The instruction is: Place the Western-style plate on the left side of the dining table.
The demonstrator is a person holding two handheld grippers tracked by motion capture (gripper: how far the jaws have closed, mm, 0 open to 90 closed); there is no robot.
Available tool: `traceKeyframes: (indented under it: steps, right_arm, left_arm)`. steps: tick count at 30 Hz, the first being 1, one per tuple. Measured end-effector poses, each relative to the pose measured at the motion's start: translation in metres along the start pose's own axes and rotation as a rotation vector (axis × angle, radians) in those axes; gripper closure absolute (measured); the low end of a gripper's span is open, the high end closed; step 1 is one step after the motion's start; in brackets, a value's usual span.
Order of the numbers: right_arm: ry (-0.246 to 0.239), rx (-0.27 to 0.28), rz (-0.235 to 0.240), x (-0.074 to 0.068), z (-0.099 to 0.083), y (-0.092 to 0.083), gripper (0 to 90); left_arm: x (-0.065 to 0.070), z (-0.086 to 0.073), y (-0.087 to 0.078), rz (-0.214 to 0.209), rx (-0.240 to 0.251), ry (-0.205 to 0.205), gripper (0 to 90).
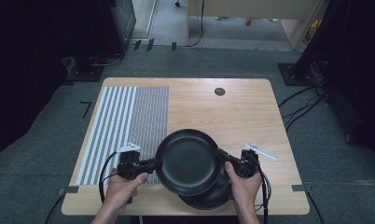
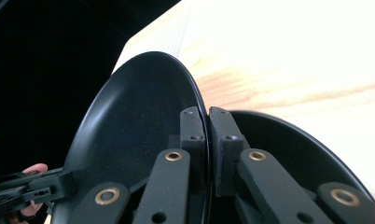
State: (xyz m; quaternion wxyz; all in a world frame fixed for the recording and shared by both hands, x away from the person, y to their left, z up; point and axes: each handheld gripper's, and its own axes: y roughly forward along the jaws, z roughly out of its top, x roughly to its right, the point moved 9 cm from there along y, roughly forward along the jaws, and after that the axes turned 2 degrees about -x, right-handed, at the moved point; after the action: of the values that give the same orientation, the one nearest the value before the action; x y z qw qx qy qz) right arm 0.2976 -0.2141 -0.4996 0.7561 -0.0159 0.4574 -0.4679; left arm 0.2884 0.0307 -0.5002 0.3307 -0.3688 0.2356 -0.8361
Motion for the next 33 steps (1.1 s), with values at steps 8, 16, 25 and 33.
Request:
traceKeyframes:
  steps: [8,16,25,33]
  right_arm:
    - [-0.031,-0.021,0.014,-0.019,0.014,0.020,85.7]
    - [-0.073,-0.040,0.031,-0.041,0.027,0.043,85.7]
    - [-0.101,-0.071,0.047,-0.060,0.036,0.069,85.6]
    - [-0.139,-0.101,0.052,-0.075,0.044,0.092,85.7]
  left_arm:
    - [-0.017,0.011,-0.013,0.011,0.034,-0.032,72.1]
    - [-0.036,0.019,-0.027,0.023,0.072,-0.074,72.2]
    - [-0.056,0.025,-0.038,0.041,0.102,-0.120,72.2]
    - [-0.072,0.028,-0.046,0.050,0.123,-0.155,72.1]
